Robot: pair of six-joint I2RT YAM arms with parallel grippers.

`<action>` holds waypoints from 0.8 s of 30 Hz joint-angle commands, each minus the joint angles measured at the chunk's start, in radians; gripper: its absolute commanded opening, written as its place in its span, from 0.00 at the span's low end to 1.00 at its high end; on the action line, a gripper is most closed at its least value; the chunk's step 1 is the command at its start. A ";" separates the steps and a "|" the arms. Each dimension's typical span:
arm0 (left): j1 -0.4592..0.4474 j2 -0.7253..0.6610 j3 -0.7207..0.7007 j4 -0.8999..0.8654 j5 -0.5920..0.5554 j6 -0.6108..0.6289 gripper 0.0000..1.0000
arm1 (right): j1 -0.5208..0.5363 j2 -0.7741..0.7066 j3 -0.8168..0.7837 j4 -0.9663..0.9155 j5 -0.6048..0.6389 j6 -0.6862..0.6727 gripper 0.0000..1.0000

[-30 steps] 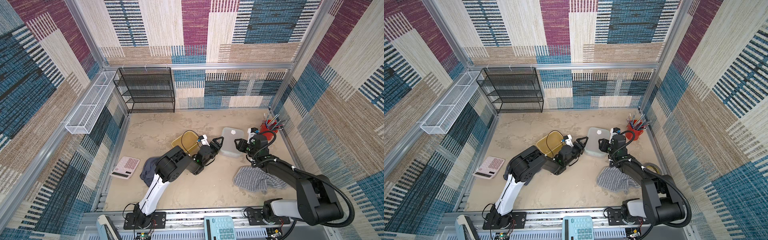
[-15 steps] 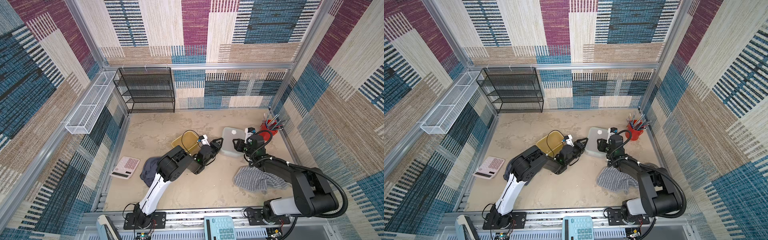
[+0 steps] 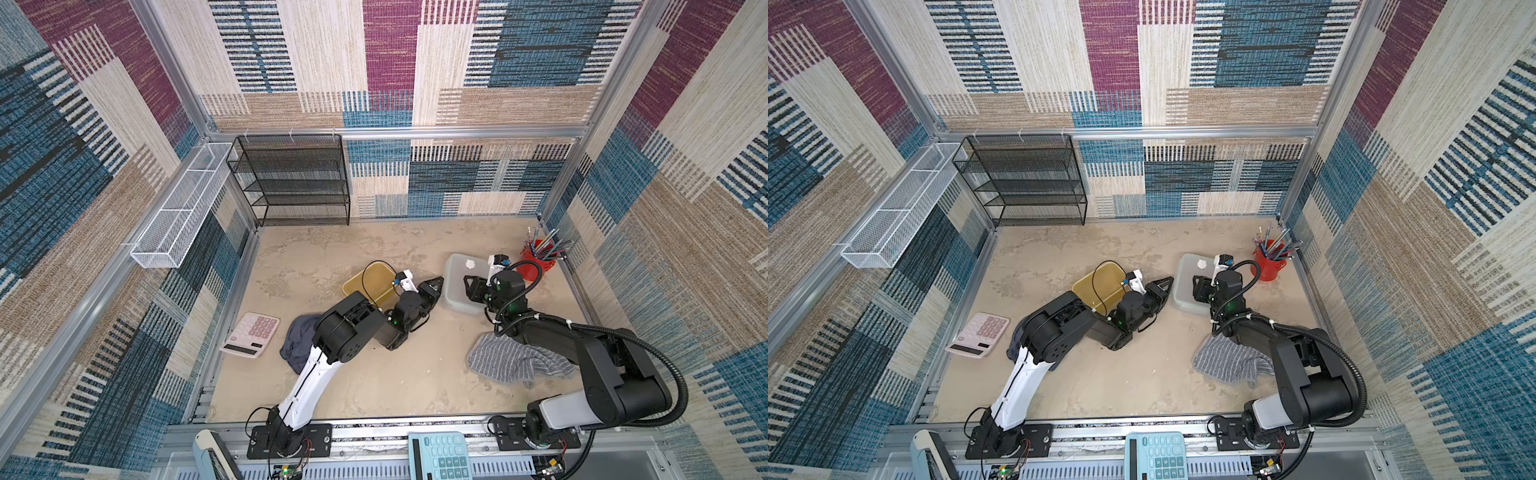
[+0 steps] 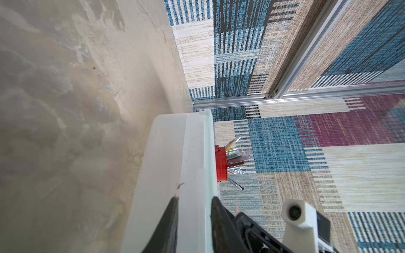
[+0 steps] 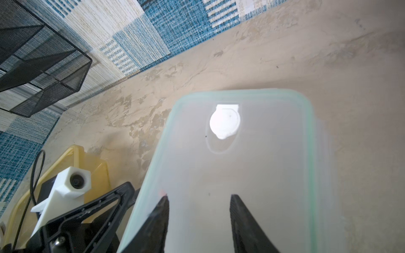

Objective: Wipe the insides of the lunch boxes
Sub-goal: Open the fastener of the lunch box.

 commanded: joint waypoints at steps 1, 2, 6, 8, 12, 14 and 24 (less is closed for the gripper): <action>-0.002 0.002 -0.007 0.028 0.015 -0.025 0.19 | 0.003 0.012 -0.018 -0.194 0.007 0.016 0.48; -0.001 0.001 -0.009 0.032 0.012 -0.025 0.18 | 0.004 0.015 -0.019 -0.194 0.011 0.016 0.48; 0.000 0.003 -0.013 0.038 0.013 -0.025 0.19 | 0.005 0.017 -0.024 -0.193 0.013 0.020 0.48; 0.001 -0.003 -0.020 0.040 0.008 -0.023 0.23 | 0.005 0.015 -0.021 -0.196 0.013 0.016 0.48; 0.004 -0.018 -0.039 0.044 0.001 -0.014 0.35 | 0.004 0.006 -0.011 -0.205 0.015 0.012 0.49; 0.004 -0.031 -0.046 0.041 0.003 0.001 0.40 | 0.005 0.004 -0.007 -0.205 0.013 0.009 0.49; 0.011 -0.078 -0.068 0.014 0.016 0.041 0.54 | 0.005 -0.042 0.009 -0.187 -0.029 -0.004 0.70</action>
